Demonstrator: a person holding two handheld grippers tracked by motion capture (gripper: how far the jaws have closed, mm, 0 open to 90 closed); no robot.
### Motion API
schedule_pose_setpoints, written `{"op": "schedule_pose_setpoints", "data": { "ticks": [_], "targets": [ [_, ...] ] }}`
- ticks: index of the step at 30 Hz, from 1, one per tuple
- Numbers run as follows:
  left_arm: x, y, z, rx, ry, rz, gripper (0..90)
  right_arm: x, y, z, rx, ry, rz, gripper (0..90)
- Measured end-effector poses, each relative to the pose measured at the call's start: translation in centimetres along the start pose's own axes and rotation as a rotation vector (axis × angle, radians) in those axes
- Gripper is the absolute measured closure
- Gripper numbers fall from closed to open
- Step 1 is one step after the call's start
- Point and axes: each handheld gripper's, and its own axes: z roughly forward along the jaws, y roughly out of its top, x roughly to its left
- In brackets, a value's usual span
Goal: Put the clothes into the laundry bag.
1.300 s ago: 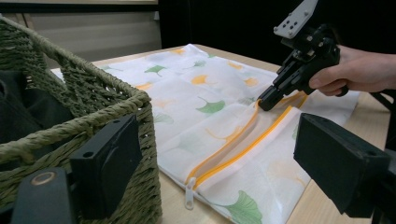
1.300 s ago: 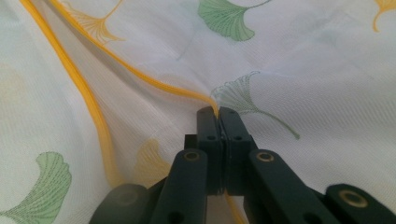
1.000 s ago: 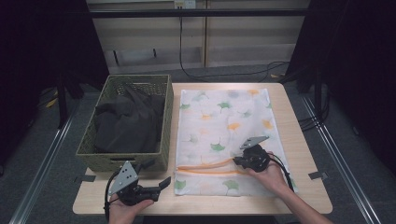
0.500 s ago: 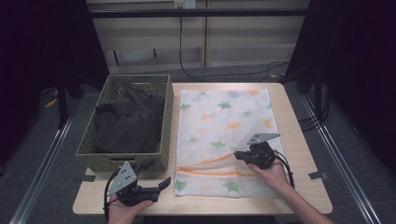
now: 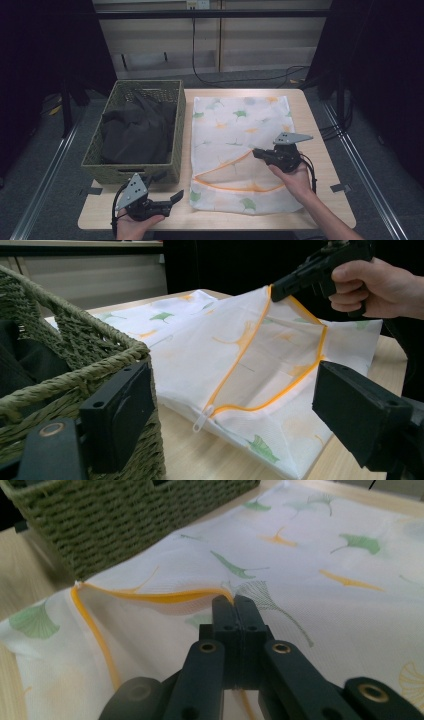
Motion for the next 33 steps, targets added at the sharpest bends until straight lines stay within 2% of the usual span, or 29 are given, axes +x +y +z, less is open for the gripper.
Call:
{"op": "schedule_pose_setpoints", "data": {
  "ticks": [1, 4, 5, 8, 11, 12, 14, 15, 16, 17, 20, 23, 29, 32, 33],
  "targets": [
    [-0.1, 0.0, -0.1, -0.016, 0.007, -0.003, 16.1, 0.0, 0.6, -0.2, -0.019, -0.006, 0.004, 90.0],
    [0.1, 0.0, -0.2, -0.015, 0.007, 0.005, 16.1, -0.1, 1.4, -0.5, -0.041, -0.006, -0.004, 90.0],
    [0.1, 0.0, -0.2, -0.018, 0.014, -0.008, 16.1, -0.2, 1.7, -0.6, -0.052, -0.002, -0.006, 90.0],
    [0.1, 0.0, -0.2, -0.019, 0.025, -0.010, 15.8, -0.3, 2.2, -0.8, -0.075, -0.011, 0.001, 90.0],
    [0.1, 0.2, -0.4, -0.001, 0.023, 0.016, 15.8, -0.7, 3.0, -1.0, -0.113, -0.004, 0.006, 90.0],
    [0.0, 0.2, -0.4, -0.009, 0.021, 0.003, 15.8, -0.7, 3.0, -1.0, -0.113, -0.004, 0.006, 90.0],
    [-0.1, 0.4, -0.4, -0.013, 0.017, 0.003, 16.9, -0.8, 3.3, -1.0, -0.125, -0.003, 0.008, 90.0],
    [0.1, 0.6, -0.6, -0.003, 0.011, 0.023, 17.8, -0.9, 3.7, -1.1, -0.144, -0.005, 0.010, 90.0],
    [0.1, 0.6, -0.6, -0.003, 0.011, 0.023, 19.4, -0.9, 3.7, -1.1, -0.144, -0.005, 0.010, 90.0],
    [0.2, 1.0, -0.8, 0.000, 0.009, 0.029, 21.6, -0.9, 4.1, -1.2, -0.167, -0.007, 0.013, 90.0],
    [0.4, 1.5, -1.1, 0.008, 0.019, 0.041, 21.5, -0.8, 4.3, -1.3, -0.176, 0.000, 0.006, 90.0],
    [0.9, 2.3, -1.4, 0.002, 0.022, 0.033, 21.4, -0.7, 4.3, -1.1, -0.170, 0.006, -0.002, 90.0],
    [2.8, 3.6, -1.8, 0.053, 0.054, 0.021, 19.5, -0.5, 4.2, -0.8, -0.155, 0.011, -0.008, 90.0],
    [3.7, 4.4, -1.7, 0.072, 0.059, -0.003, 16.9, -0.6, 4.2, -0.9, -0.155, 0.011, -0.006, 90.0],
    [4.5, 5.3, -1.8, 0.088, 0.070, 0.007, 15.6, -0.7, 4.2, -0.9, -0.156, 0.012, -0.006, 90.0]
  ]
}}
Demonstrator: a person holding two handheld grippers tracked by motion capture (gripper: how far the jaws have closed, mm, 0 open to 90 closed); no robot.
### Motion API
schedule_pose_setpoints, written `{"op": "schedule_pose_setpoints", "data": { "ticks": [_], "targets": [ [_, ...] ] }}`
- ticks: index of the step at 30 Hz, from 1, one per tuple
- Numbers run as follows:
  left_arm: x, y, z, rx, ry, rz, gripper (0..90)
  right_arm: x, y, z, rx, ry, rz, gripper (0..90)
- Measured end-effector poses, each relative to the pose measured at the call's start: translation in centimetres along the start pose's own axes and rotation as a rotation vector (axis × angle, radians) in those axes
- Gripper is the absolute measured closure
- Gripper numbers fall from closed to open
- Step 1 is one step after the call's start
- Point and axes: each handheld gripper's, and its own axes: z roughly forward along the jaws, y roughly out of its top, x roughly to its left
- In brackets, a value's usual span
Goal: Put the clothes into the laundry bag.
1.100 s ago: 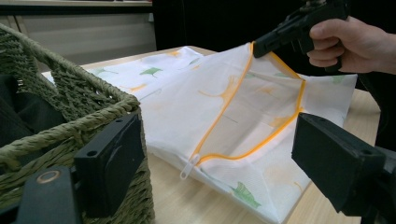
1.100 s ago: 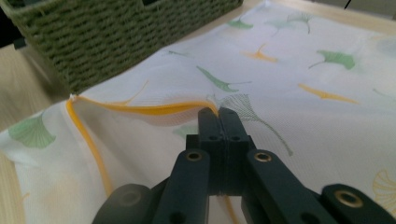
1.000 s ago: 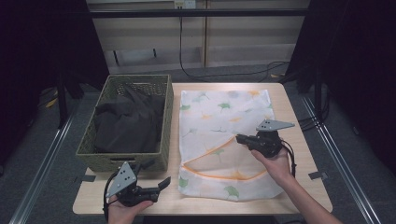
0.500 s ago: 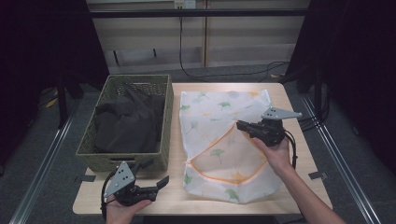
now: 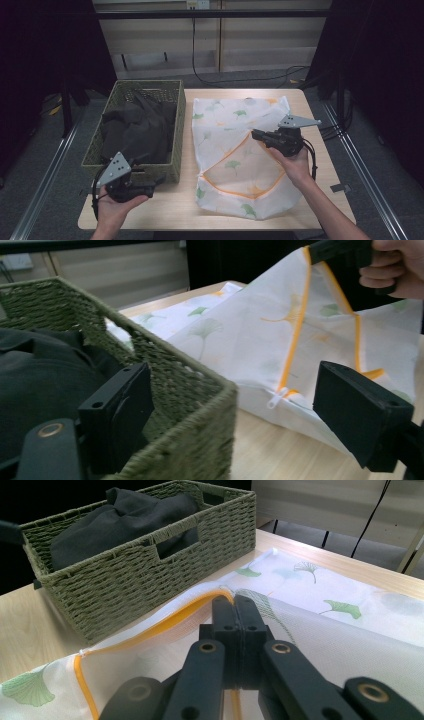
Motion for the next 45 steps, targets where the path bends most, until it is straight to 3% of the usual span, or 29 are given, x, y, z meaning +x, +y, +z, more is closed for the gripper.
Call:
{"op": "schedule_pose_setpoints", "data": {
  "ticks": [3, 4, 5, 6, 7, 10, 13, 14, 17, 20, 22, 26, 27, 29, 30, 32, 35, 36, 37, 38, 39, 40, 42, 45],
  "targets": [
    [0.9, 0.8, 0.1, -0.010, -0.001, -0.016, 14.1, 0.0, 0.0, -0.1, 0.001, 0.001, 0.001, 90.0],
    [1.8, 1.5, 0.2, -0.009, 0.030, -0.015, 13.0, 0.0, 0.0, -0.1, 0.002, -0.001, -0.001, 90.0],
    [1.8, 1.5, 0.2, -0.009, 0.030, -0.015, 12.0, 0.0, 0.0, -0.1, 0.002, -0.001, -0.001, 90.0],
    [2.8, 2.1, 0.4, 0.005, 0.037, -0.005, 12.0, 0.0, 0.0, 0.0, 0.004, 0.001, -0.002, 90.0],
    [2.8, 2.1, 0.4, 0.005, 0.037, -0.005, 11.7, 0.0, 0.0, 0.0, 0.004, 0.001, -0.002, 90.0],
    [4.9, 3.3, 0.9, 0.023, 0.040, -0.034, 10.7, -0.1, -0.1, 0.1, 0.008, 0.004, -0.005, 90.0],
    [5.9, 3.9, 1.3, 0.039, 0.051, -0.045, 10.0, -0.1, -0.1, 0.1, 0.008, 0.003, -0.003, 90.0],
    [6.7, 4.6, 1.5, 0.035, 0.081, -0.028, 10.1, -0.1, -0.1, 0.0, 0.008, 0.003, -0.003, 90.0],
    [7.8, 5.2, 1.9, 0.056, 0.076, -0.042, 10.0, -0.2, -0.1, 0.0, 0.009, 0.005, -0.004, 90.0],
    [9.1, 5.8, 2.8, 0.127, 0.149, -0.017, 9.8, -0.2, -0.1, 0.1, 0.012, 0.000, -0.006, 90.0],
    [10.5, 5.7, 4.2, 0.177, 0.147, -0.028, 9.6, -0.1, -0.1, 0.1, 0.013, 0.000, -0.009, 90.0],
    [11.7, 5.0, 5.6, 0.232, 0.137, -0.047, 8.4, -0.2, -0.1, 0.1, 0.016, 0.002, -0.006, 90.0],
    [12.0, 4.8, 6.1, 0.241, 0.138, -0.075, 7.9, -0.2, -0.1, 0.1, 0.017, 0.001, -0.006, 90.0],
    [12.6, 4.3, 6.8, 0.262, 0.135, -0.076, 5.6, -0.2, -0.2, 0.1, 0.018, 0.004, -0.006, 90.0],
    [13.2, 3.9, 7.5, 0.285, 0.139, -0.099, 4.7, -0.3, -0.2, 0.2, 0.021, 0.003, -0.006, 90.0],
    [13.3, 3.7, 7.9, 0.300, 0.129, -0.101, 3.2, -0.3, -0.2, 0.2, 0.022, 0.004, -0.005, 90.0],
    [13.4, 3.1, 8.9, 0.361, 0.135, -0.075, 3.5, -0.3, -0.3, 0.2, 0.027, 0.004, -0.004, 90.0],
    [13.5, 2.6, 9.6, 0.410, 0.109, -0.081, 3.3, -0.3, -0.3, 0.3, 0.027, 0.003, -0.006, 90.0],
    [13.5, 2.6, 9.6, 0.410, 0.109, -0.081, 2.9, -0.3, -0.3, 0.3, 0.027, 0.003, -0.006, 90.0],
    [13.4, 2.1, 10.1, 0.462, 0.144, -0.039, 3.8, -0.3, -0.3, 0.3, 0.030, 0.002, -0.003, 90.0],
    [13.4, 2.1, 10.1, 0.462, 0.144, -0.039, 5.1, -0.3, -0.3, 0.3, 0.032, 0.003, -0.003, 90.0],
    [13.4, 2.1, 10.2, 0.497, 0.161, -0.020, 5.3, -0.3, -0.4, 0.3, 0.033, 0.007, -0.006, 90.0],
    [13.6, 2.1, 10.2, 0.497, 0.187, -0.013, 10.1, -0.4, -0.4, 0.3, 0.034, 0.007, -0.005, 90.0],
    [14.0, 2.4, 9.6, 0.490, 0.265, -0.012, 10.4, -0.4, -0.4, 0.3, 0.034, 0.005, -0.003, 90.0]
  ]
}}
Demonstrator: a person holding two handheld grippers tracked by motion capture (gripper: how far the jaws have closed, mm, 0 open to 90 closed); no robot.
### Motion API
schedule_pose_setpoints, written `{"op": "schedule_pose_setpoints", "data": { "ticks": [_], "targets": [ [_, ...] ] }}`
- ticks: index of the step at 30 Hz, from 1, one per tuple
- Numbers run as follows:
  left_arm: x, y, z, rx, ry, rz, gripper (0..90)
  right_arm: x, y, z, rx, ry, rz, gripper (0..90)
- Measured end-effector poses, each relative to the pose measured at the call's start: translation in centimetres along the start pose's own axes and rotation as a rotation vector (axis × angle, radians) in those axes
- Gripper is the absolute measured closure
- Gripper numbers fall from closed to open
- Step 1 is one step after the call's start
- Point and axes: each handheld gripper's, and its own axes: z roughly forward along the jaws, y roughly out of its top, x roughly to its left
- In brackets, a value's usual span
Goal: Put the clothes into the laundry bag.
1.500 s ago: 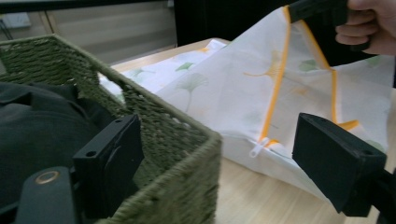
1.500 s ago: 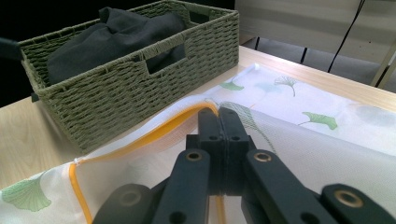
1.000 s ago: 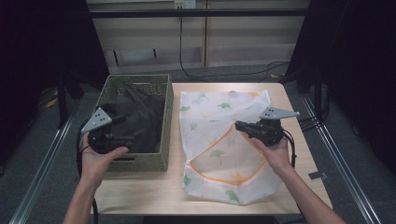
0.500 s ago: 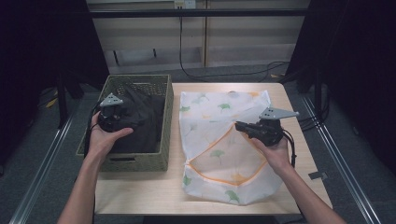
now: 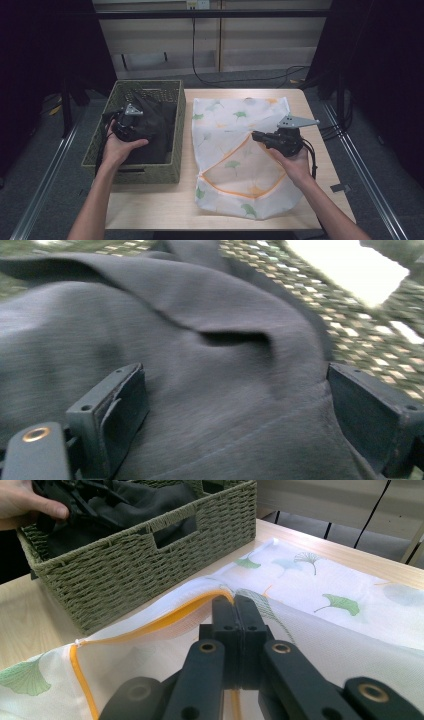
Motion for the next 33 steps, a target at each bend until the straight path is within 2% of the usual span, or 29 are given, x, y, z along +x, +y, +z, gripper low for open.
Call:
{"op": "schedule_pose_setpoints", "data": {
  "ticks": [2, 3, 6, 7, 8, 9, 10, 11, 12, 13, 14, 15, 16, 17, 18, 19, 21, 23, 25, 26, 27, 30, 31, 32, 33],
  "targets": [
    [0.7, -0.1, -0.2, 0.002, 0.010, -0.015, 8.8, 0.0, 0.0, 0.0, 0.003, -0.002, -0.003, 90.0],
    [1.2, -0.3, -0.1, 0.005, 0.030, -0.029, 7.0, -0.1, -0.1, 0.1, 0.006, -0.002, -0.004, 90.0],
    [1.6, -0.5, 0.4, 0.026, 0.041, -0.042, 1.6, -0.1, -0.1, 0.1, 0.011, -0.002, -0.002, 90.0],
    [1.8, -0.7, 0.8, 0.028, 0.006, -0.057, 1.4, -0.1, -0.2, 0.2, 0.012, -0.002, -0.003, 90.0],
    [2.1, -1.0, 1.7, 0.055, -0.057, -0.083, 0.0, -0.1, -0.2, 0.3, 0.016, 0.000, -0.003, 90.0],
    [2.3, -1.1, 2.1, 0.073, -0.109, -0.082, 0.0, 0.0, -0.2, 0.3, 0.017, 0.002, -0.003, 90.0],
    [2.3, -1.1, 2.1, 0.073, -0.109, -0.082, 0.0, 0.0, -0.2, 0.4, 0.020, 0.000, -0.003, 90.0],
    [2.6, -1.2, 2.7, 0.101, -0.189, -0.095, 0.0, 0.0, -0.2, 0.4, 0.022, -0.001, -0.005, 90.0],
    [2.6, -1.2, 2.7, 0.101, -0.189, -0.095, 0.0, 0.0, -0.2, 0.4, 0.022, -0.001, -0.005, 90.0],
    [2.5, -1.2, 3.1, 0.110, -0.218, -0.091, 0.0, 0.0, -0.3, 0.5, 0.024, 0.002, -0.005, 90.0],
    [2.5, -1.2, 3.1, 0.110, -0.218, -0.091, 0.0, 0.0, -0.3, 0.5, 0.024, 0.002, -0.005, 90.0],
    [2.2, -1.1, 3.4, 0.133, -0.254, -0.062, 0.0, 0.0, -0.3, 0.5, 0.028, -0.002, -0.005, 90.0],
    [2.1, -1.0, 3.5, 0.145, -0.265, -0.052, 0.0, 0.0, -0.3, 0.5, 0.028, 0.000, -0.007, 90.0],
    [2.1, -1.0, 3.5, 0.145, -0.265, -0.052, 0.1, 0.0, -0.3, 0.5, 0.028, 0.000, -0.007, 90.0],
    [1.7, -1.0, 3.8, 0.161, -0.285, -0.054, 0.1, 0.0, -0.3, 0.5, 0.028, 0.000, -0.007, 90.0],
    [1.5, -1.0, 4.0, 0.171, -0.279, -0.032, 0.0, 0.0, -0.3, 0.5, 0.028, -0.001, -0.007, 90.0],
    [1.3, -1.1, 4.3, 0.172, -0.273, -0.041, 0.0, 0.1, -0.3, 0.5, 0.031, -0.002, -0.007, 90.0],
    [1.6, -1.4, 4.6, 0.161, -0.258, -0.023, 0.0, 0.1, -0.3, 0.5, 0.032, -0.002, -0.007, 90.0],
    [1.5, -1.6, 4.8, 0.157, -0.251, -0.028, 0.0, 0.2, -0.3, 0.6, 0.033, -0.003, -0.009, 90.0],
    [1.5, -1.6, 4.9, 0.160, -0.245, -0.052, 0.0, 0.2, -0.3, 0.6, 0.035, -0.005, -0.009, 90.0],
    [1.5, -1.7, 4.9, 0.162, -0.249, -0.055, 0.0, 0.2, -0.3, 0.6, 0.037, -0.006, -0.011, 90.0],
    [1.5, -1.6, 5.0, 0.171, -0.245, -0.037, 0.0, 0.2, -0.4, 0.6, 0.036, -0.005, -0.011, 90.0],
    [1.3, -1.7, 5.1, 0.184, -0.268, -0.031, 0.0, 0.2, -0.4, 0.6, 0.038, -0.003, -0.012, 90.0],
    [1.3, -1.7, 5.1, 0.184, -0.268, -0.031, 0.0, 0.2, -0.4, 0.6, 0.038, -0.003, -0.012, 90.0],
    [1.2, -1.8, 5.1, 0.199, -0.305, -0.024, 0.0, 0.2, -0.4, 0.6, 0.037, -0.005, -0.009, 90.0]
  ]
}}
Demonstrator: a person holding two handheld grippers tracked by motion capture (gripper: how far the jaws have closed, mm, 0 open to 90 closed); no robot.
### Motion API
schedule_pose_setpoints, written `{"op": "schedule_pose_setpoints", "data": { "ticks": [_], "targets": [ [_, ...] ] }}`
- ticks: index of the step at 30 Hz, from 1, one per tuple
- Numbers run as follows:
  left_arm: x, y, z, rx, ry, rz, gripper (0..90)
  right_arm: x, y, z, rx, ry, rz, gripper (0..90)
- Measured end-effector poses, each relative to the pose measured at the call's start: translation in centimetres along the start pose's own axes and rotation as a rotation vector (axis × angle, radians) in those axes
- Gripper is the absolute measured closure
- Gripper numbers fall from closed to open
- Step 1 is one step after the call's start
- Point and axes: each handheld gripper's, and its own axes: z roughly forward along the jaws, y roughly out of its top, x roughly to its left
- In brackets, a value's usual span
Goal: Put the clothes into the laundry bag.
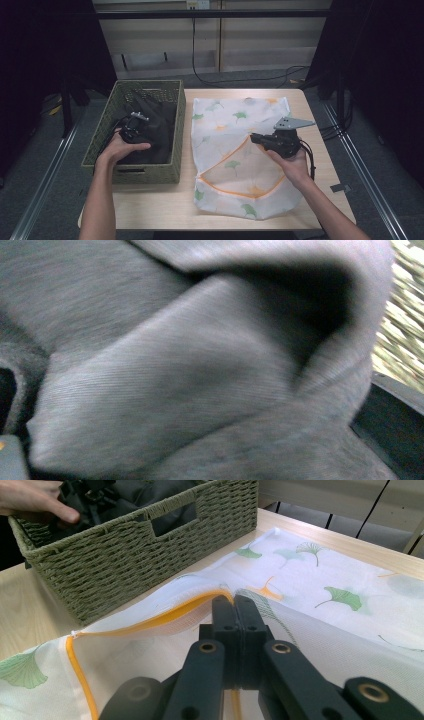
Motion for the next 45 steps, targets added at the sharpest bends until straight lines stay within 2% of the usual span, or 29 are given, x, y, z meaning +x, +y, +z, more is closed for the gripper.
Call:
{"op": "schedule_pose_setpoints", "data": {
  "ticks": [2, 5, 6, 7, 8, 9, 10, 11, 14, 16, 17, 19, 20, 21, 22, 23, 24, 25, 26, 29, 32, 33, 34, 35, 38, 39, 40, 43, 45],
  "targets": [
    [0.1, 0.0, 0.0, -0.003, -0.025, 0.005, 0.0, -0.1, 0.0, 0.0, -0.001, 0.002, -0.002, 90.0],
    [0.2, 0.1, 0.1, -0.001, -0.024, 0.007, 0.0, -0.1, 0.1, -0.1, -0.004, -0.002, -0.002, 90.0],
    [0.1, 0.2, 0.2, 0.020, -0.009, 0.003, 0.1, -0.1, 0.1, -0.1, -0.004, -0.001, -0.001, 90.0],
    [0.1, 0.2, 0.2, 0.020, -0.009, 0.003, 0.3, -0.1, 0.1, -0.1, -0.004, -0.001, -0.001, 90.0],
    [-0.3, 0.4, 0.5, 0.030, 0.015, 0.000, 0.3, -0.2, 0.1, -0.2, -0.005, -0.003, 0.000, 90.0],
    [-0.6, 0.6, 0.6, 0.066, 0.048, 0.027, 1.0, -0.2, 0.1, -0.2, -0.006, -0.003, 0.001, 90.0],
    [-1.0, 0.8, 0.8, 0.097, 0.063, 0.047, 2.9, -0.2, 0.1, -0.2, -0.006, -0.004, 0.002, 90.0],
    [-1.0, 1.1, 0.7, 0.143, 0.086, 0.095, 8.8, -0.1, 0.1, -0.3, -0.009, -0.009, 0.006, 90.0],
    [-1.5, 1.4, 0.8, 0.178, 0.120, 0.091, 13.9, 0.1, 0.1, -0.3, -0.007, -0.007, -0.004, 90.0],
    [-1.7, 2.0, 0.6, 0.245, 0.157, 0.110, 25.6, 0.1, 0.1, -0.2, -0.002, -0.005, -0.005, 90.0],
    [-2.0, 2.2, 0.7, 0.255, 0.156, 0.101, 25.6, 0.1, 0.1, -0.2, -0.002, -0.005, -0.005, 90.0],
    [-1.8, 2.4, 0.5, 0.272, 0.158, 0.100, 36.8, 0.1, 0.0, 0.0, 0.002, -0.002, -0.004, 90.0],
    [-1.7, 2.4, 0.4, 0.257, 0.155, 0.082, 40.6, 0.1, 0.0, 0.0, 0.001, -0.002, -0.005, 90.0],
    [-1.5, 2.3, 0.3, 0.241, 0.156, 0.064, 40.6, 0.1, 0.0, 0.0, 0.001, -0.002, -0.005, 90.0],
    [-1.4, 2.4, 0.0, 0.250, 0.147, 0.055, 46.7, 0.0, 0.0, -0.1, -0.001, -0.004, 0.000, 90.0],
    [-1.4, 2.4, 0.0, 0.250, 0.147, 0.055, 49.3, 0.0, 0.0, -0.1, -0.001, -0.004, 0.000, 90.0],
    [-1.0, 2.5, -0.3, 0.246, 0.128, 0.029, 52.4, -0.1, 0.0, -0.2, -0.004, -0.008, 0.004, 90.0],
    [-1.0, 2.5, -0.3, 0.246, 0.128, 0.029, 53.3, -0.2, -0.1, -0.2, -0.003, -0.009, 0.006, 90.0],
    [-1.0, 2.5, -0.3, 0.225, 0.128, -0.008, 54.2, -0.2, -0.1, -0.2, -0.001, -0.009, 0.008, 90.0],
    [-1.0, 2.6, -0.5, 0.235, 0.124, 0.001, 55.4, -0.3, -0.2, -0.2, 0.002, -0.012, 0.007, 90.0],
    [-0.7, 2.5, -1.2, 0.210, 0.105, -0.027, 56.0, -0.4, -0.2, -0.3, -0.003, -0.017, 0.016, 90.0],
    [-0.7, 2.3, -1.4, 0.177, 0.094, -0.055, 56.1, -0.5, -0.2, -0.3, -0.003, -0.018, 0.015, 90.0],
    [-0.3, 2.0, -2.0, 0.150, 0.074, -0.051, 56.4, -0.5, -0.2, -0.4, -0.005, -0.017, 0.016, 90.0],
    [-0.3, 2.0, -2.0, 0.150, 0.074, -0.051, 56.9, -0.5, -0.2, -0.4, -0.005, -0.017, 0.016, 90.0],
    [0.0, 1.4, -3.1, 0.061, 0.048, -0.101, 57.8, -0.5, -0.2, -0.6, -0.009, -0.018, 0.015, 90.0],
    [0.0, 1.4, -3.1, 0.061, 0.048, -0.101, 57.9, -0.5, -0.2, -0.6, -0.009, -0.018, 0.015, 90.0],
    [0.1, 1.3, -3.6, 0.013, 0.036, -0.132, 58.0, -0.6, -0.2, -0.6, -0.009, -0.020, 0.020, 90.0],
    [0.3, 1.1, -4.3, -0.004, 0.014, -0.129, 57.9, -0.5, -0.2, -0.5, -0.009, -0.022, 0.020, 90.0],
    [0.3, 1.0, -5.0, -0.054, 0.013, -0.156, 58.0, -0.5, -0.2, -0.5, -0.010, -0.020, 0.017, 90.0]
  ]
}}
